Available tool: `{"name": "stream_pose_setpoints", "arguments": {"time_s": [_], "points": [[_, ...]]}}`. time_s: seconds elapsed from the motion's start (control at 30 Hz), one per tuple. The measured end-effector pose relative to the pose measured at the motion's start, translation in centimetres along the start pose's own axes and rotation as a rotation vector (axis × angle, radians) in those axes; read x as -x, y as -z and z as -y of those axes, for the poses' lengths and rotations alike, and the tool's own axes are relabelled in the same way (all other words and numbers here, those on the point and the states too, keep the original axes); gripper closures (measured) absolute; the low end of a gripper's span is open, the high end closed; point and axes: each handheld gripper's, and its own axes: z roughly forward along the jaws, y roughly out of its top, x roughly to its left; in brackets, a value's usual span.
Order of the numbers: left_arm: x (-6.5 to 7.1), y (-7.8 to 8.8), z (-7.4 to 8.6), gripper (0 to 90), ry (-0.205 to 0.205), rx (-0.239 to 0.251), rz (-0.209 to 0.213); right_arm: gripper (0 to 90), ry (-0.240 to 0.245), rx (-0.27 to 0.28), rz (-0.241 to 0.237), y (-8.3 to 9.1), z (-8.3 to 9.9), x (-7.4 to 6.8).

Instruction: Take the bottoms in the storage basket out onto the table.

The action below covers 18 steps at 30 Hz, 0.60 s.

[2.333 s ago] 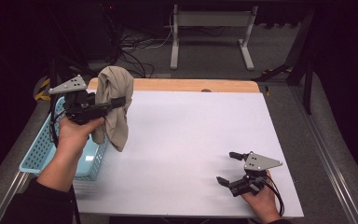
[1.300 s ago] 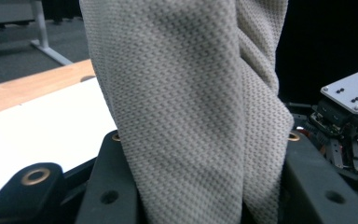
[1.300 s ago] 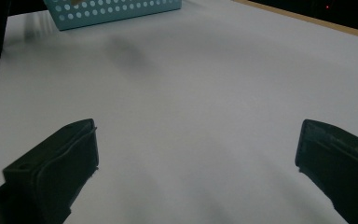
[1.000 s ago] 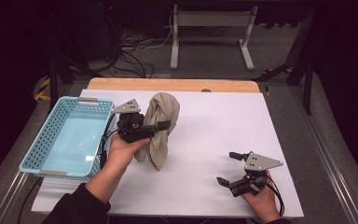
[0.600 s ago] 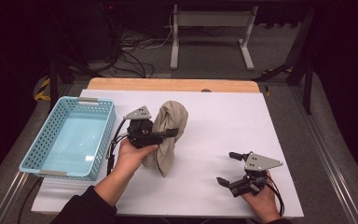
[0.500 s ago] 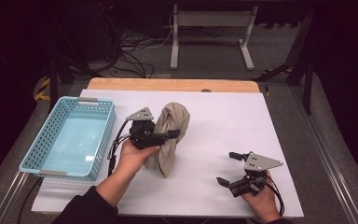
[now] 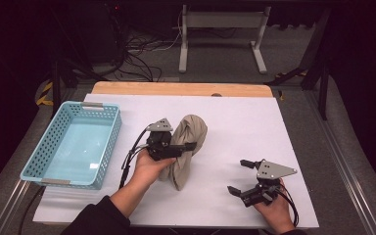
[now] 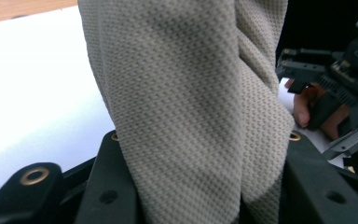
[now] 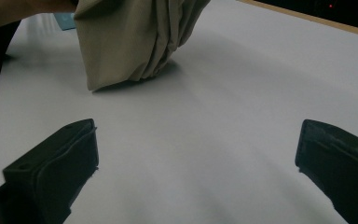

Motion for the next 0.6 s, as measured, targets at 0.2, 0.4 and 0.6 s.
{"name": "stream_pose_setpoints", "arguments": {"time_s": [0.2, 0.4, 0.6], "points": [[-0.1, -0.7, 0.3, 61.1, 0.002, -0.017, 0.004, 0.0, 0.000, 0.001, -0.002, 0.0, 0.0, 0.0], [-0.3, -1.2, 0.4, 60.7, 0.006, -0.032, -0.002, 0.0, -0.001, 0.000, -0.002, 0.0, 0.0, 0.0], [-0.7, -1.6, 0.4, 59.7, 0.016, -0.036, -0.024, 0.0, -0.001, 0.001, -0.002, 0.0, 0.0, 0.0]]}}
